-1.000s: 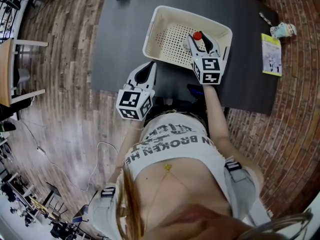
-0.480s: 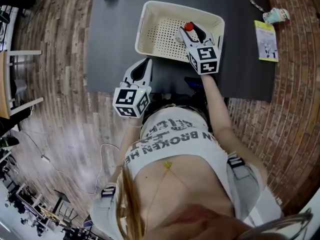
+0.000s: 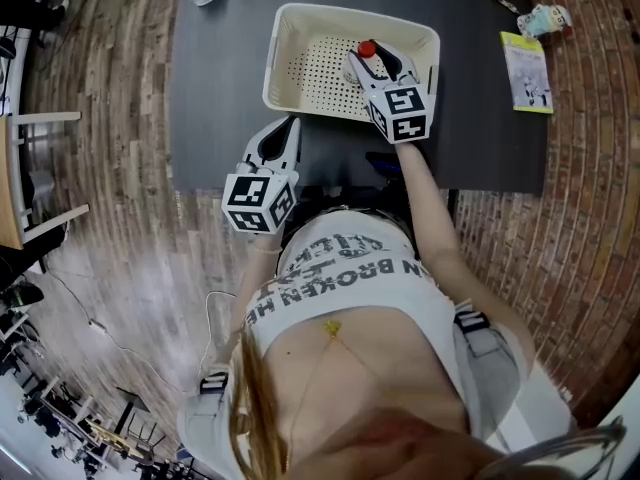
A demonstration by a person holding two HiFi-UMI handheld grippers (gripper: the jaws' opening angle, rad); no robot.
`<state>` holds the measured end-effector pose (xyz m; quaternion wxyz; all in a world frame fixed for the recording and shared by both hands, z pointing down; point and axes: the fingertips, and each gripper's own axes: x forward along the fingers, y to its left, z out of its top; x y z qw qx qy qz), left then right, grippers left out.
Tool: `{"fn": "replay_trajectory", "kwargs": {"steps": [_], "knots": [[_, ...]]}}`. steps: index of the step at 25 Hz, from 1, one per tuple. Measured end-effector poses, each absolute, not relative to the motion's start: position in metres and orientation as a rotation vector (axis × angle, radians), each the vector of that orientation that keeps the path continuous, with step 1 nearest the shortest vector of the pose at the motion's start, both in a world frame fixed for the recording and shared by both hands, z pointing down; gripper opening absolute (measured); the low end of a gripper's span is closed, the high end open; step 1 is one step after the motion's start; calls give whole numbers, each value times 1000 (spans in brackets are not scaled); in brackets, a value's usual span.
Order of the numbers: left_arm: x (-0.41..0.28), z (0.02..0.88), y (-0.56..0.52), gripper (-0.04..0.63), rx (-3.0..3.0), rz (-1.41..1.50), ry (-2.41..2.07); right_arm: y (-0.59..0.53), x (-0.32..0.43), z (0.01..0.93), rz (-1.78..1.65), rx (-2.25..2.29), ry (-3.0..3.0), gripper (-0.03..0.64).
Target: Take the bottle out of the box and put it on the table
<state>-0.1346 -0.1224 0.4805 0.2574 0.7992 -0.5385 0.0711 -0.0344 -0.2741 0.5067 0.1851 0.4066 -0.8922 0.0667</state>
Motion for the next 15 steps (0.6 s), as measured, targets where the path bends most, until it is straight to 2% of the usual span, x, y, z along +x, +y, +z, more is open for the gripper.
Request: {"fn": "replay_trajectory", "kwargs": {"steps": [15], "knots": [[-124, 479, -122, 5, 2188, 207, -1442, -273, -30, 508, 193, 1174, -2536, 164]]}}
